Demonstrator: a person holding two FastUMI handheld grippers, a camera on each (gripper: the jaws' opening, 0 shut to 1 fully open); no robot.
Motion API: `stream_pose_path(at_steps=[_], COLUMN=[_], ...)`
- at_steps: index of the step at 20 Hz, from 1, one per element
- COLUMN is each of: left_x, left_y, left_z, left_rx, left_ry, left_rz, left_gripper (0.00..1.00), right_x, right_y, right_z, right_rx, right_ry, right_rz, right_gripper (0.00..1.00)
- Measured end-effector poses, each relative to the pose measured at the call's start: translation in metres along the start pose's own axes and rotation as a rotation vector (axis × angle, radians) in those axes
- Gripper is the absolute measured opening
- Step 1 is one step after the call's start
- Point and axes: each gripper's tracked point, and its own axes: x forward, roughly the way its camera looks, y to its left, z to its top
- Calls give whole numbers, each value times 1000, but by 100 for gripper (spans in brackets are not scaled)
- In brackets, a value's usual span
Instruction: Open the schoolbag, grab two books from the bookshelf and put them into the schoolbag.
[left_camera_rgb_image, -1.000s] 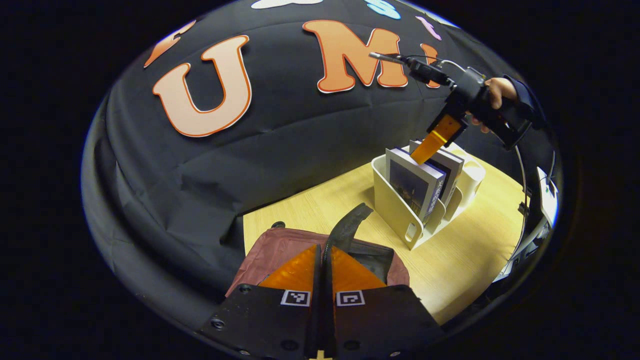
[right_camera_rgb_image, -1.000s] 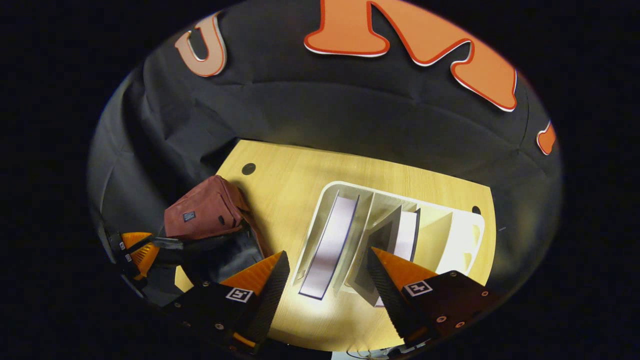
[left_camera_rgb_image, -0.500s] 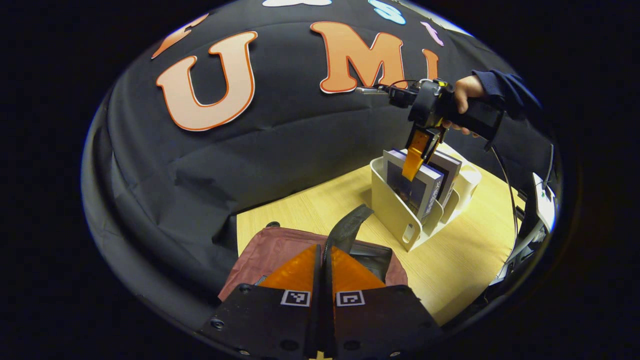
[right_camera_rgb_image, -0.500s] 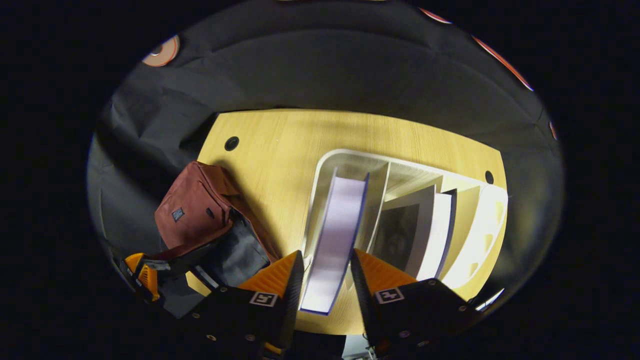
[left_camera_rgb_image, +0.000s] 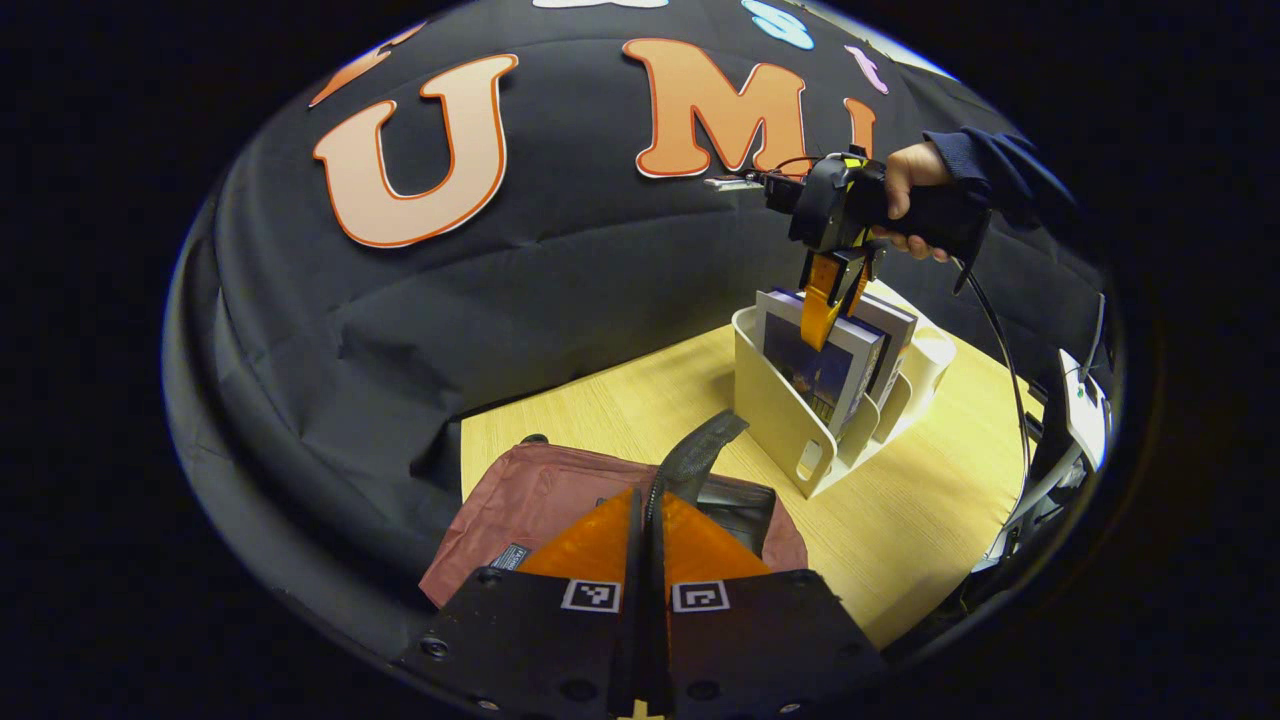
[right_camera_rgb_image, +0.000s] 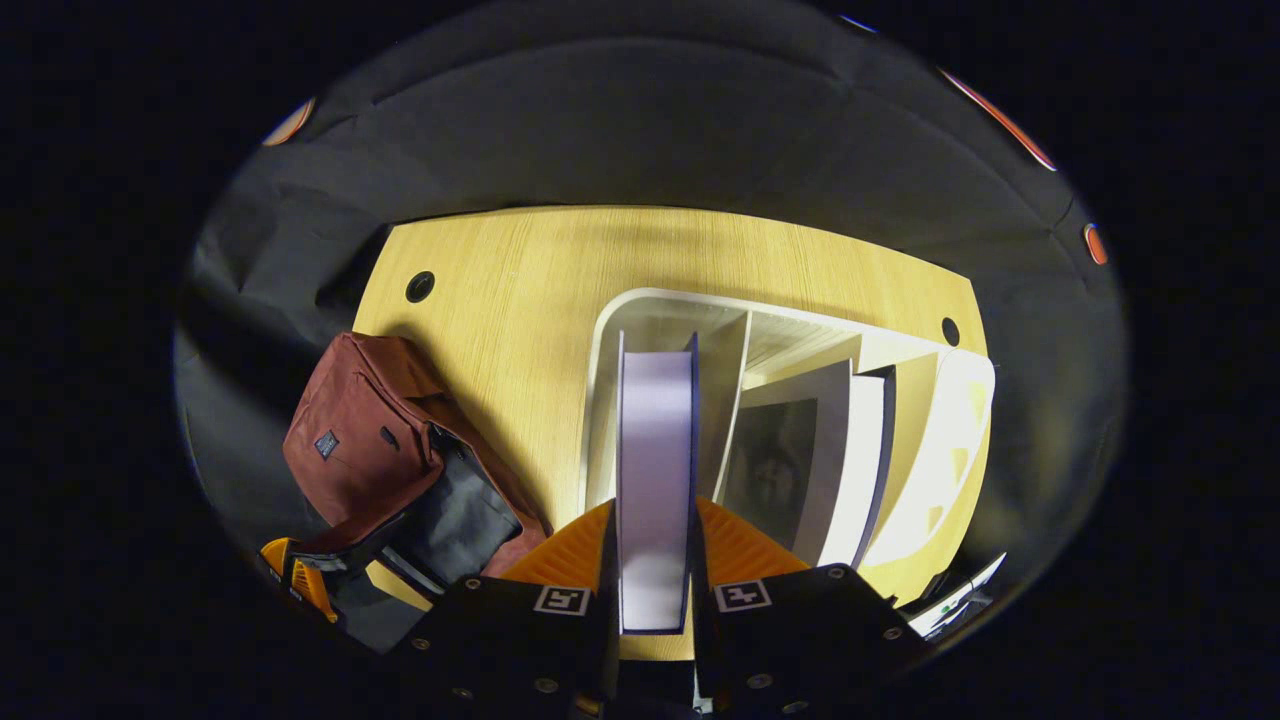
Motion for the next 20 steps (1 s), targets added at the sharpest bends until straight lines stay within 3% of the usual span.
stream_pose_path(at_steps=[1, 2, 3, 4, 5, 6, 7, 8, 15, 16, 20], left_x=[0, 1, 1, 1, 0, 1, 0, 1, -3, -5, -9], left_y=[0, 0, 0, 0, 0, 0, -1, -1, 1, 3, 15], left_z=[0, 0, 0, 0, -1, 0, -1, 0, 14, 19, 30], left_rx=[0, 1, 2, 2, 2, 2, 1, 1, 62, 75, 113], left_ry=[0, 1, 2, 2, 4, 5, 6, 8, 21, 20, 21], left_rz=[-2, -2, -4, -3, -4, -2, -3, -2, 17, 24, 46], left_gripper=[5, 5, 5, 5, 5, 5, 10, 5, 9, 5, 5], right_x=[-3, -11, -19, -28, -36, -46, -56, -66, -124, -130, -154], right_y=[2, 4, 5, 4, 0, -3, -7, -11, -35, -36, -27], right_z=[-1, -1, -1, -2, -3, -5, -7, -8, -25, -27, -41], right_rx=[-3, 0, 5, 10, 10, 10, 14, 17, 36, 34, 39], right_ry=[-6, -13, -21, -35, -52, -69, -84, -98, -201, -220, -301], right_rz=[11, 29, 48, 53, 63, 76, 89, 99, 163, 176, 246], right_gripper=[30, 20, 29, 28, 36, 28, 28, 28, 27, 27, 27])
